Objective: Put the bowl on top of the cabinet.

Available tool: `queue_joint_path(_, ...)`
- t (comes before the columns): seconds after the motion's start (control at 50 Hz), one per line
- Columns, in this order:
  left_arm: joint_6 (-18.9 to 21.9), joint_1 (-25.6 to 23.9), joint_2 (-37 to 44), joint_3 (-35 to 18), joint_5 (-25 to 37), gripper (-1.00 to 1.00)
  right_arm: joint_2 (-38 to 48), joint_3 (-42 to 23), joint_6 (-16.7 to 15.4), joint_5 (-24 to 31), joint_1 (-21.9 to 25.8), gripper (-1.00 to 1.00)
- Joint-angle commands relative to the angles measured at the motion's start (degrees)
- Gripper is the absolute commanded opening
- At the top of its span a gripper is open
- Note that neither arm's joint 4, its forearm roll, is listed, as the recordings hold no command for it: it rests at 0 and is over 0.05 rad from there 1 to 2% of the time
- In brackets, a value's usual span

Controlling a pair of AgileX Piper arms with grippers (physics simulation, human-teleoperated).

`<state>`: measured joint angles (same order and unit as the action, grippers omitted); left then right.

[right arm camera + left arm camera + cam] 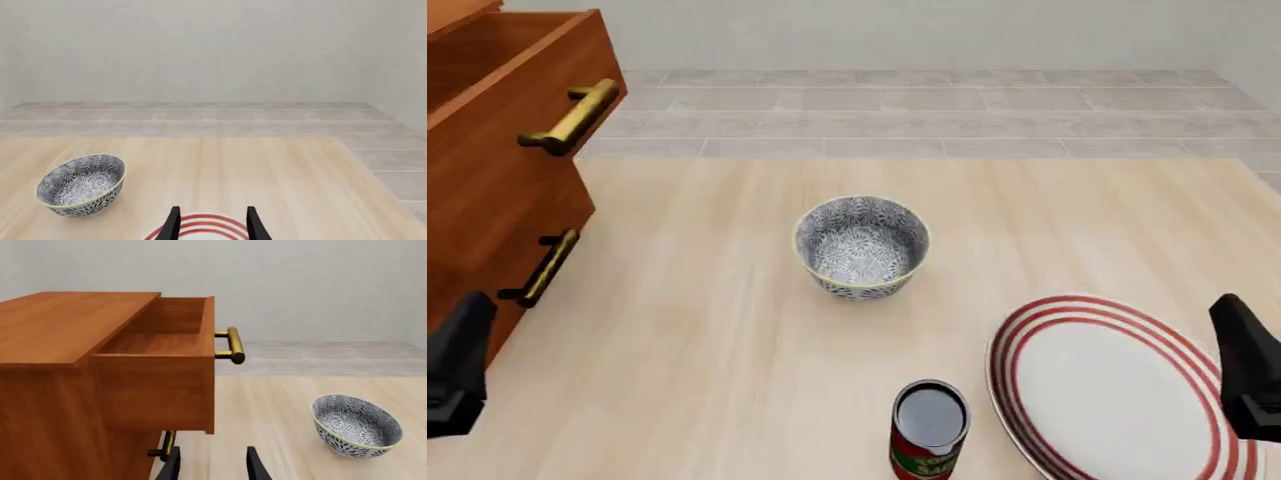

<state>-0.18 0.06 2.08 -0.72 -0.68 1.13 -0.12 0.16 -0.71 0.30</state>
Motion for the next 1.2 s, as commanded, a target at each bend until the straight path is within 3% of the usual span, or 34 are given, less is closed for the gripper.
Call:
queue_joint_path(0.02, 0.67, -0.68, -1.72, 0.58, 0.90, 1.00, -0.84, -0.39, -0.09, 0.77, -0.54, 1.00)
queue_joint_path(0.34, 0.35, -1.13, -0.95, -1.89, 3.61, 1.00, -0.62, -0.49, 0.25, 0.96, -0.81, 1.00)
queue_joint_path(0.38, -3.96, -0.88, 3.56, -3.81, 3.37, 1.00, -0.55, -0.51, 0.28, 0.86, -0.85, 1.00)
queue_joint_path(0.42, -5.63, -0.56, 5.15, -6.31, 4.50, 1.00, -0.53, -0.51, 0.51, 0.88, -0.96, 1.00)
queue_joint_path(0.54, 0.83, -4.14, 3.09, -14.55, 11.42, 1.00, -0.35, -0.46, 0.75, 0.71, -1.09, 1.00)
queue_joint_path(0.6, -1.37, -6.22, 4.96, -19.81, 14.50, 1.00, -0.49, -0.37, 1.15, 0.73, -1.22, 1.00)
queue_joint_path(0.62, 0.46, -7.73, 5.15, -23.17, 16.27, 1.00, -0.71, -0.39, 1.29, 0.91, -1.29, 1.00)
queue_joint_path(0.68, 0.62, -9.20, 7.53, -27.09, 17.75, 1.00, -0.73, -0.30, 1.41, 0.82, -1.32, 1.00)
queue_joint_path(0.72, 1.04, -10.01, 7.57, -26.23, 17.21, 1.00, -0.62, -0.34, 1.56, 0.80, -1.32, 1.00)
queue_joint_path(0.74, 1.63, -11.29, 12.60, -31.71, 18.93, 1.00, -0.57, -0.30, 1.76, 0.79, -1.24, 1.00)
queue_joint_path(0.8, 3.55, -10.59, 13.33, -35.55, 20.28, 1.00, -0.59, -0.55, 2.04, 1.05, -1.30, 1.00)
queue_joint_path(0.86, 5.81, -14.01, 14.23, -40.85, 21.86, 1.00, -0.68, -0.83, 2.32, 1.35, -1.46, 1.00)
queue_joint_path(0.92, 5.49, -16.40, 16.39, -45.61, 23.57, 1.00, -0.68, -0.80, 2.54, 1.31, -1.55, 1.00)
queue_joint_path(1.08, 4.06, -18.76, 23.45, -51.73, 23.28, 1.00, -0.74, -0.87, 2.87, 1.34, -1.63, 1.00)
queue_joint_path(1.14, 4.06, -22.04, 27.10, -53.14, 21.30, 1.00, -0.75, -0.62, 3.09, 1.11, -1.77, 1.00)
queue_joint_path(1.2, 6.77, -24.62, 30.20, -53.75, 17.88, 1.00, -0.80, -0.67, 3.18, 1.18, -1.84, 1.00)
